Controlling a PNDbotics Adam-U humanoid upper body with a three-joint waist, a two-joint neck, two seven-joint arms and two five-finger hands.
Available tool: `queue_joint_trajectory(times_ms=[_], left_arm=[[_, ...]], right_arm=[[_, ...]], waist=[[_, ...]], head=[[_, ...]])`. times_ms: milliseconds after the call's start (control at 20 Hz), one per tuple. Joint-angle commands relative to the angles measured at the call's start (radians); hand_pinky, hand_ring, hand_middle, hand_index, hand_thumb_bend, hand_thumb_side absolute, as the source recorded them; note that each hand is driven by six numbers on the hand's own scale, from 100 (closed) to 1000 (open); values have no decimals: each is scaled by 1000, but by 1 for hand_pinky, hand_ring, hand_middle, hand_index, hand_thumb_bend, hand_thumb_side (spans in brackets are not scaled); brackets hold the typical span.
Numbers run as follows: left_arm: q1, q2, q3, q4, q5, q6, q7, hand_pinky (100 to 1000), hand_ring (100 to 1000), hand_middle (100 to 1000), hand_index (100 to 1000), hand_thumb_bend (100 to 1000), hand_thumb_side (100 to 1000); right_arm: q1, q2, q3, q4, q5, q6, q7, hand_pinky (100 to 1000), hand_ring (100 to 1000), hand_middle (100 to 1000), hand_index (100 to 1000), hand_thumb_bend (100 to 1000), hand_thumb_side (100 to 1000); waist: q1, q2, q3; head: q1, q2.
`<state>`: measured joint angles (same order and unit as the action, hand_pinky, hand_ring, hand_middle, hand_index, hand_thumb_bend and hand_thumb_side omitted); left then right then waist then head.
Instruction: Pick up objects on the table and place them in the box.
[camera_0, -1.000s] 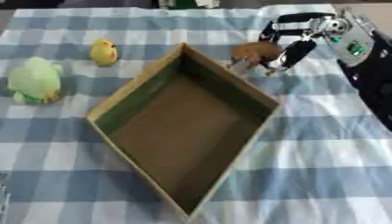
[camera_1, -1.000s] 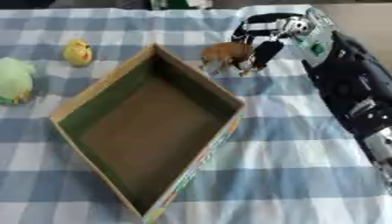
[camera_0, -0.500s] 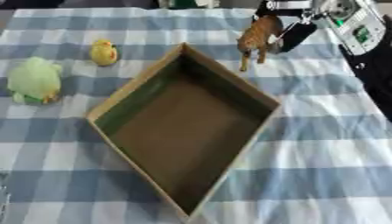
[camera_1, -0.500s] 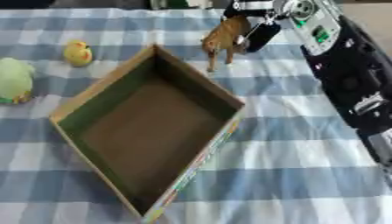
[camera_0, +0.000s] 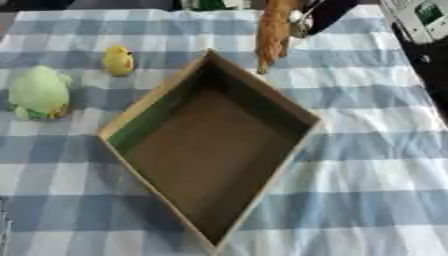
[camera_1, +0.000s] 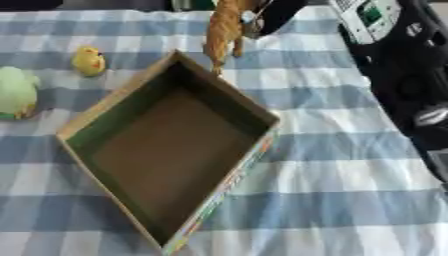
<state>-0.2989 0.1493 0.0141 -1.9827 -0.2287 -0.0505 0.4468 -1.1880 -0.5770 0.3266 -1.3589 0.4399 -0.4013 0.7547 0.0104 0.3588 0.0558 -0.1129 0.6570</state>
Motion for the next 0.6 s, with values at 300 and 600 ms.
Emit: queue_joint_trajectory(times_ms=[300, 600], left_arm=[[-12, 2, -8, -17, 8, -3, -6, 438, 567, 604, 721, 100, 776], [-15, -1, -9, -17, 10, -3, -8, 438, 567, 605, 721, 100, 777]], right_arm=[[-4, 48, 66, -175, -46, -7, 99, 675, 607, 244, 371, 100, 141], [25, 93, 108, -171, -62, 23, 150, 674, 601, 243, 375, 100, 127]], waist=[[4, -24, 6], [4, -21, 9]], head=[[-8, -15], [-13, -18]])
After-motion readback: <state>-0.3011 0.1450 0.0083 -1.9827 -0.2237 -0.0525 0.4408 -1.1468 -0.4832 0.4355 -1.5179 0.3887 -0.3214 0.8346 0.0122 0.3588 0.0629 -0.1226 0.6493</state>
